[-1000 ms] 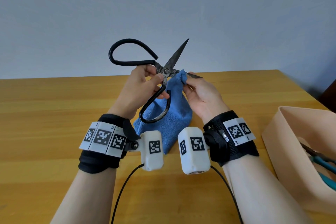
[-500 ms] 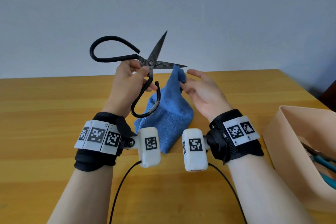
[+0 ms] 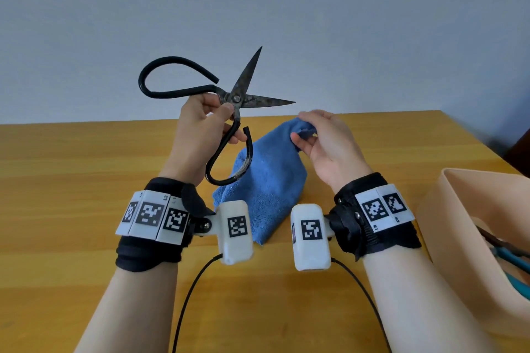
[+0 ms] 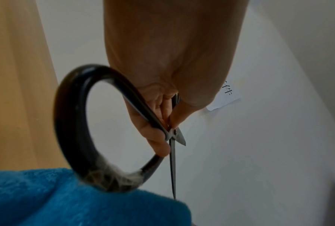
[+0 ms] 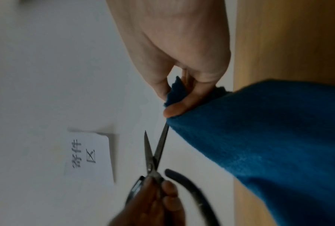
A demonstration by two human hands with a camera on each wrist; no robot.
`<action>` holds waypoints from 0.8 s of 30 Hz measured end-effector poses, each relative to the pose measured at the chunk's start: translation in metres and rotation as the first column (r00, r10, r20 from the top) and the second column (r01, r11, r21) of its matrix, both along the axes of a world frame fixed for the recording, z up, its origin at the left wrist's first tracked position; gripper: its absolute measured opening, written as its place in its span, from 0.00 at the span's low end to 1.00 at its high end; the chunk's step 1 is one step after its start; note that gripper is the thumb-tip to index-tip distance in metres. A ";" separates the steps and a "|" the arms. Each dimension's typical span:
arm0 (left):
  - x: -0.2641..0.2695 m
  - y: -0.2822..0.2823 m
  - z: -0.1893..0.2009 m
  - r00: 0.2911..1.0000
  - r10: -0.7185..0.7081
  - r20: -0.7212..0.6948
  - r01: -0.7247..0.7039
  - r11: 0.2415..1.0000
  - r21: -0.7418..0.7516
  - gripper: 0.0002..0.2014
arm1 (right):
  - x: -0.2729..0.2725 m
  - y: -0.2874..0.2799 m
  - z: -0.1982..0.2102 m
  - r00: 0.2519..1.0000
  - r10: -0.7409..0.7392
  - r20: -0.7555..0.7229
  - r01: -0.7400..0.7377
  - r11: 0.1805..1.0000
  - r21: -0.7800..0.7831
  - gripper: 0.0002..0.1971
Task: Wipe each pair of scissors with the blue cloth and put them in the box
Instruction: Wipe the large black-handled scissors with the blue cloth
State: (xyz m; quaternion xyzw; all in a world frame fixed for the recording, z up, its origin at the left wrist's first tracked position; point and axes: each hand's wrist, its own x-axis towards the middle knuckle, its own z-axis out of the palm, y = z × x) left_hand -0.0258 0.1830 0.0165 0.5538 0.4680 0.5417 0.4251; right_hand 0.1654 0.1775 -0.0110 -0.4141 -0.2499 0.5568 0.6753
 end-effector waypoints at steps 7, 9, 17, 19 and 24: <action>0.009 -0.007 0.004 0.995 -0.083 0.062 0.082 0.997 0.009 0.04 | -0.012 -0.007 0.011 0.904 0.192 -0.382 -0.152 0.979 0.132 0.20; 0.012 -0.008 0.004 0.992 -0.120 0.036 0.119 0.993 0.018 0.05 | -0.015 -0.006 0.010 0.904 0.228 -0.363 -0.190 0.972 0.138 0.21; 0.021 -0.009 -0.001 0.979 -0.179 -0.097 0.181 0.983 0.018 0.04 | -0.017 -0.006 0.007 0.917 0.237 -0.319 -0.202 0.969 0.141 0.20; 0.023 -0.010 -0.002 0.975 -0.185 -0.123 0.189 0.982 0.018 0.04 | -0.018 -0.005 0.008 0.926 0.235 -0.295 -0.202 0.970 0.138 0.17; 0.027 -0.012 -0.002 0.972 -0.174 -0.155 0.179 0.984 0.019 0.05 | -0.019 -0.007 0.013 0.922 0.195 -0.336 -0.163 0.979 0.121 0.11</action>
